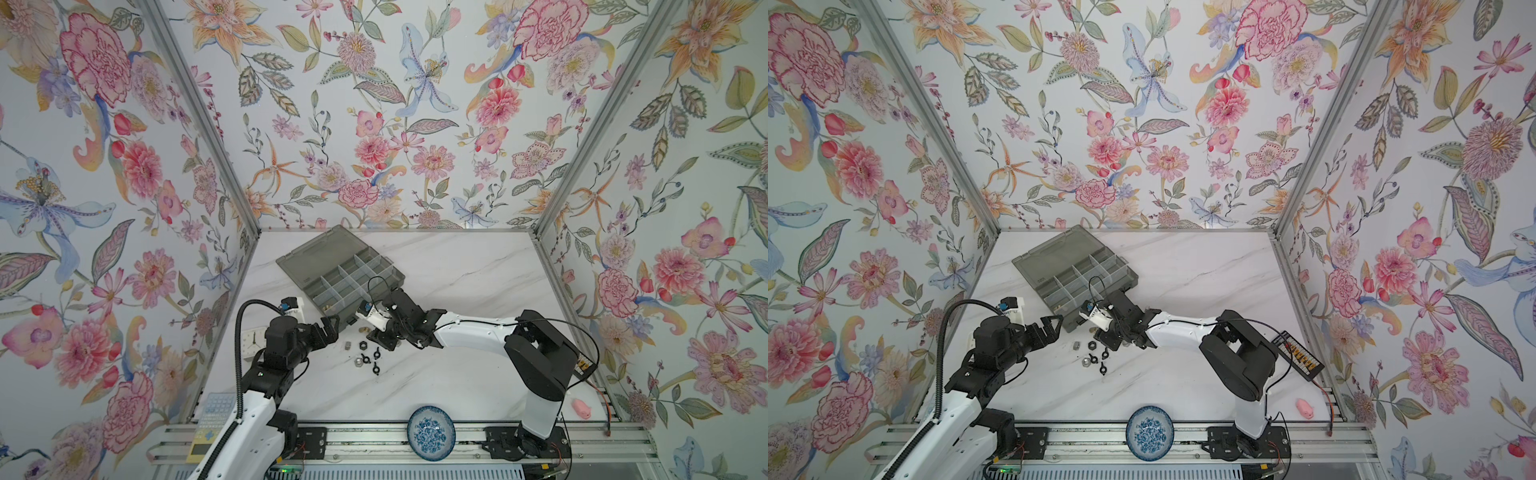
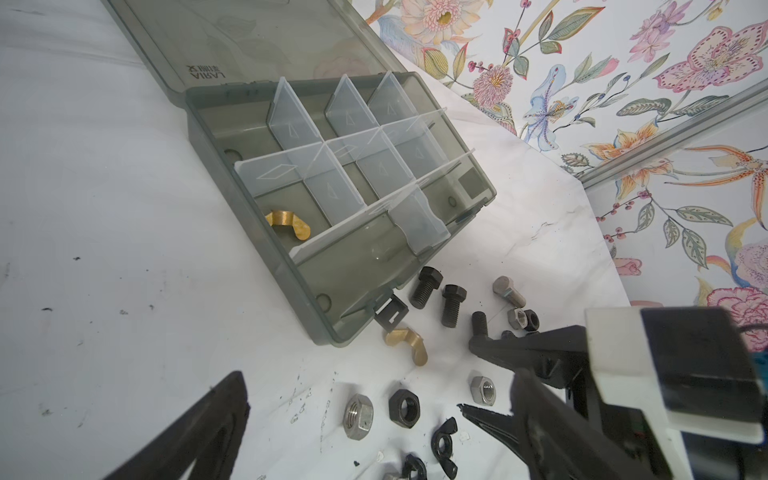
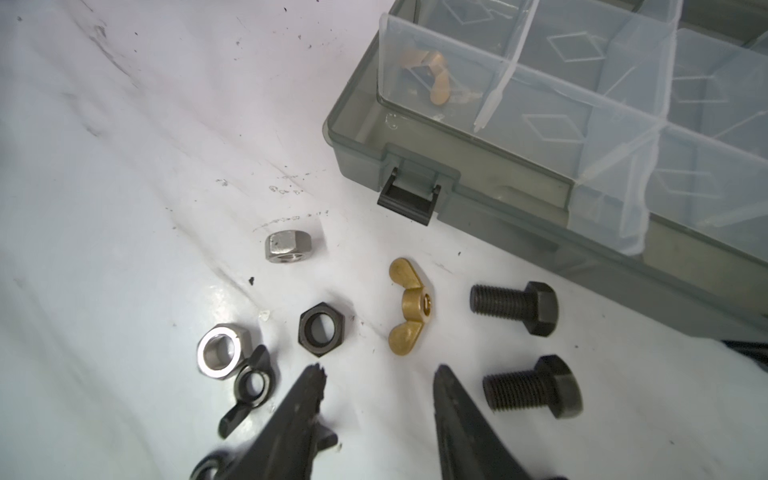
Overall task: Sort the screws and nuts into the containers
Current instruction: 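Move the right gripper back to the pile and grasp another brass wing nut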
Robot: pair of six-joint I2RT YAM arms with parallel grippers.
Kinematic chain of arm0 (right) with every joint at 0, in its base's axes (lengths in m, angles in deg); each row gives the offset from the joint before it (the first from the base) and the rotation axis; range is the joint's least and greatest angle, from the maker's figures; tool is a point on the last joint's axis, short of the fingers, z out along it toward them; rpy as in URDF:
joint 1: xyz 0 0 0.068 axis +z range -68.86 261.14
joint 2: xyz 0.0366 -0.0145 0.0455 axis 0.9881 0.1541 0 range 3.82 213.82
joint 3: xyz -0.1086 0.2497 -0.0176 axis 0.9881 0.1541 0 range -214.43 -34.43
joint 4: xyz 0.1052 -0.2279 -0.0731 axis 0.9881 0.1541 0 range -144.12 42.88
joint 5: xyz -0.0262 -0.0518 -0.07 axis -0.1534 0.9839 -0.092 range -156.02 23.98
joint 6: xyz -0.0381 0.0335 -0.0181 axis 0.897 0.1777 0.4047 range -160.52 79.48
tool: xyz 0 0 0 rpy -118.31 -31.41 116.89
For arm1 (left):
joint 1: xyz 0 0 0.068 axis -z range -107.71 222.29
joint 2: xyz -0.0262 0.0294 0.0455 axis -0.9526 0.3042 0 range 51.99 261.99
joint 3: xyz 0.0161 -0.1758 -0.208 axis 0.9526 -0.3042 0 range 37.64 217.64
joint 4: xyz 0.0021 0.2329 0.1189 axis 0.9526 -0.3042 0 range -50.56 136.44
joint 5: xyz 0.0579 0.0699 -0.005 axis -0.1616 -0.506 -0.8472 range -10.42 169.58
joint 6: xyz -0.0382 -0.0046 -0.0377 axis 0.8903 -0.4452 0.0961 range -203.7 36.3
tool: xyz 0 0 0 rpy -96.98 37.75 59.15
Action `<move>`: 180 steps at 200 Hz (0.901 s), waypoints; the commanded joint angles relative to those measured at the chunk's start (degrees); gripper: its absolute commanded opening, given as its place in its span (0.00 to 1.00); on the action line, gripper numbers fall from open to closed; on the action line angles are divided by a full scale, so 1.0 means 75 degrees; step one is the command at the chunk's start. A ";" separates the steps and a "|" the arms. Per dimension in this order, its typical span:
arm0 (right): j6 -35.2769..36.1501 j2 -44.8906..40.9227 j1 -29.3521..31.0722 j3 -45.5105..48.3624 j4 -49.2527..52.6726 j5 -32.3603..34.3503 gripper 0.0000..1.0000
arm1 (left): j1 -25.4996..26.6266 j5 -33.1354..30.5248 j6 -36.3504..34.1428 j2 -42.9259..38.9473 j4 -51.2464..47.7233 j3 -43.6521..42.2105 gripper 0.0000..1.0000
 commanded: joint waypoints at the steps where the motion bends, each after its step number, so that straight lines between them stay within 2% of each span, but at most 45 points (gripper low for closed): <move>1: 0.0255 0.0170 0.0036 0.0091 -0.0489 0.0234 0.44 | -0.0107 0.0194 0.0030 0.0041 0.0166 -0.0045 0.99; 180: 0.0063 0.1176 0.0145 -0.0096 -0.1484 0.0763 0.33 | -0.0107 0.0138 -0.0094 -0.0059 0.0119 -0.0045 0.99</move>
